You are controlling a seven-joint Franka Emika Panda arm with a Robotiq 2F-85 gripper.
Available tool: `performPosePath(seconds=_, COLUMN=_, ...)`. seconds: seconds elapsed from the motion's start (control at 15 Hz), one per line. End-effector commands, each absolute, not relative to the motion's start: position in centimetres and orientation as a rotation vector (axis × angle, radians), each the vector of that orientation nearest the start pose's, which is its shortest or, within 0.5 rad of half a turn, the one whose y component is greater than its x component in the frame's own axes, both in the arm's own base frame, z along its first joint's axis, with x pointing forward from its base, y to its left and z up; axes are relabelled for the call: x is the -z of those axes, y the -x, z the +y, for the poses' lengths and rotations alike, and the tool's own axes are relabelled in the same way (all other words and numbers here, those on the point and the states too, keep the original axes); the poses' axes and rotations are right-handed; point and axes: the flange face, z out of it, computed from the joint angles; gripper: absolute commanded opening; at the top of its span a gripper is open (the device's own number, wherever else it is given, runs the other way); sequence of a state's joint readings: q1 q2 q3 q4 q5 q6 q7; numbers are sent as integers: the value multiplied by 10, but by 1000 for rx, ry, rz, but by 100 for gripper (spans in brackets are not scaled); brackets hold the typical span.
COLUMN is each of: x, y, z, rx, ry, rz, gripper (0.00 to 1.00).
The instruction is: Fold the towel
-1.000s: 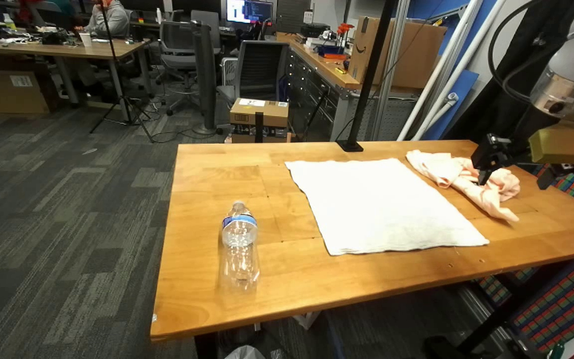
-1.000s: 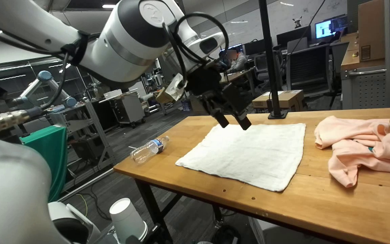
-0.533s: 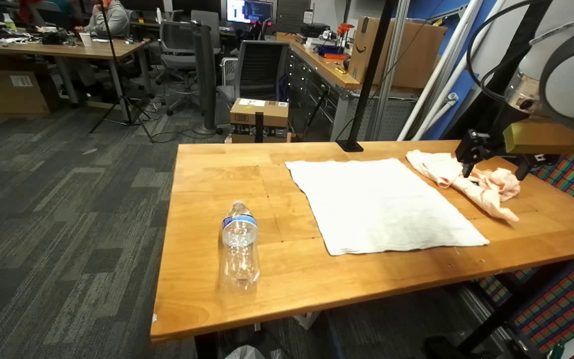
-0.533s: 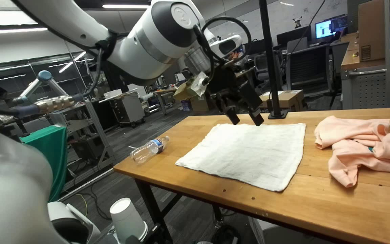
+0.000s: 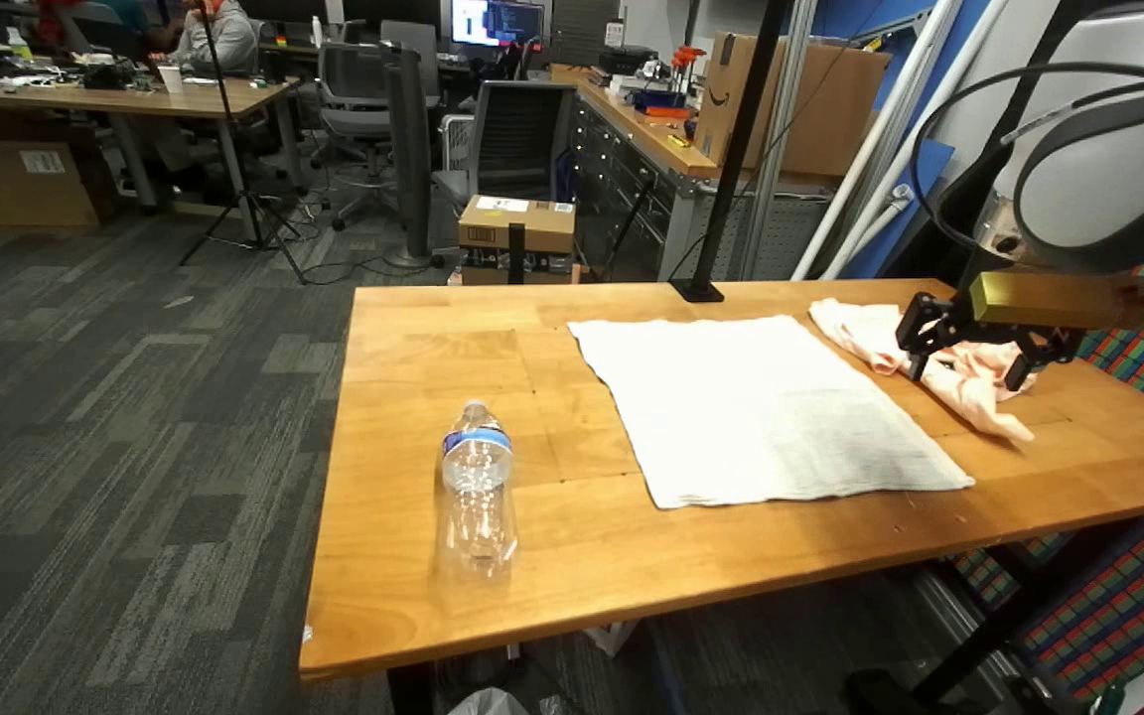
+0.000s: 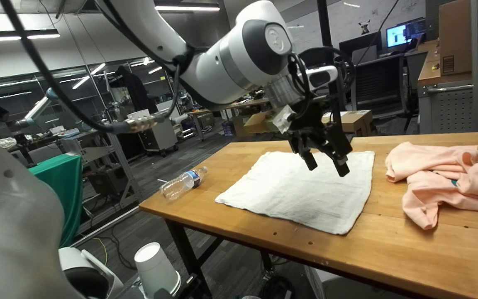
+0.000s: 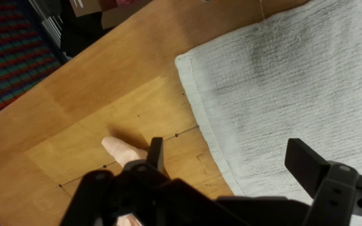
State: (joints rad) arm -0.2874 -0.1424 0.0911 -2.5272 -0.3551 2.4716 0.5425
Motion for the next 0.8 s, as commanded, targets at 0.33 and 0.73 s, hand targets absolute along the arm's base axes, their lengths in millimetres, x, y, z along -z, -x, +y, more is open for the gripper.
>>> performPosePath(seconds=0.33, x=-253, y=-470, z=-91, rx=27, ry=3168, rz=818, gripper=100)
performPosePath(seconds=0.73, x=-217, y=-470, z=-83, rx=-36, ry=3080, rz=834, gripper=100)
